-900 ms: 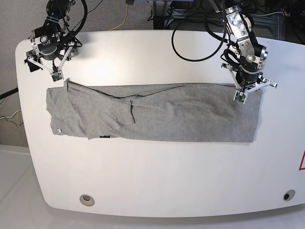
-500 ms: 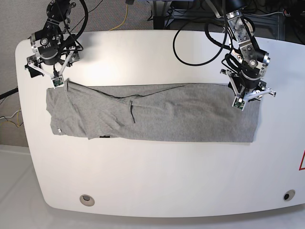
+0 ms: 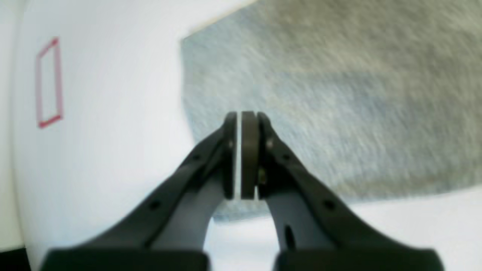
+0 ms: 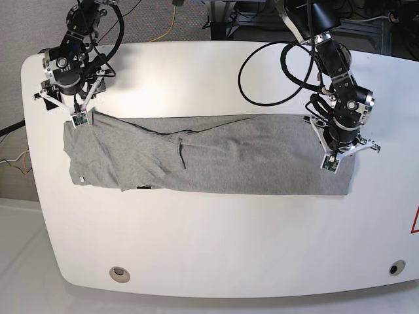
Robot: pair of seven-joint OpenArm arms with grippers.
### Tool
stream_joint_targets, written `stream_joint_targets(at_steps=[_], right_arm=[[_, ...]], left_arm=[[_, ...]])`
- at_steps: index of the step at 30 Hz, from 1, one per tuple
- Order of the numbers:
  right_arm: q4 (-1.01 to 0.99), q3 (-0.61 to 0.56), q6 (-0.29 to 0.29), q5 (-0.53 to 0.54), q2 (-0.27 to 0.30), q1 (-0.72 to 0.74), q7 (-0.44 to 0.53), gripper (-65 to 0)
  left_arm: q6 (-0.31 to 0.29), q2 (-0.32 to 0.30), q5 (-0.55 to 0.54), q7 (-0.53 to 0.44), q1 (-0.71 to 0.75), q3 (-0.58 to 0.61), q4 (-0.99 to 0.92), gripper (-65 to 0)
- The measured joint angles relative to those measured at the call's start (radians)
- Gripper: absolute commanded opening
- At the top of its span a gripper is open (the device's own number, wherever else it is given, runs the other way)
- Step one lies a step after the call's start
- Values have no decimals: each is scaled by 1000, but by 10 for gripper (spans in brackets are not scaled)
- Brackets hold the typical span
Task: Fold the T-shirt properly
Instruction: 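Lower both grippers onto the two ends of the grey T-shirt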
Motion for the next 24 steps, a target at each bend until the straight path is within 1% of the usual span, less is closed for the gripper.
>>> stream_joint_targets(at_steps=[3,5,7,11,13,15,17,19,21,23,24], right_arm=[[0,-3,-2,-7,0,8,1,-367],[0,-4,-2,-5,0,12,7,-381],[0,-4,-2,-1,0,10,10,-338],[0,14,-3,0,3,0,11,-199],[-1,24,-3,-7,6,-4,8,-158],[-1,26,-2,-17,12,-6,7,-132],[-1,27,7,-17,15,-6,10,-120],[-1,26,24,-18,14,-3,16,-109],[0,25,51,-16,7,0,27,-117],[2,22,52,-16,-2,5,38,-125],[2,21,50,-14,-6,6,42,-130]], left_arm=[[5,-4,12,4,0,-2,-6,-650],[11,-11,10,2,3,0,-6,-650],[7,-16,7,0,8,3,-6,-650],[16,-19,5,-11,11,-6,-5,-650],[19,-34,-17,-12,14,-6,-3,-650],[19,-56,-50,-29,17,-6,3,-650],[19,-76,-77,-31,22,-6,8,-628],[18,-97,-98,-32,23,-7,9,-573],[19,-121,-137,-38,26,-7,8,-479],[18,-145,-184,-45,28,-6,6,-352],[16,-154,-207,-48,29,-5,4,-314]])
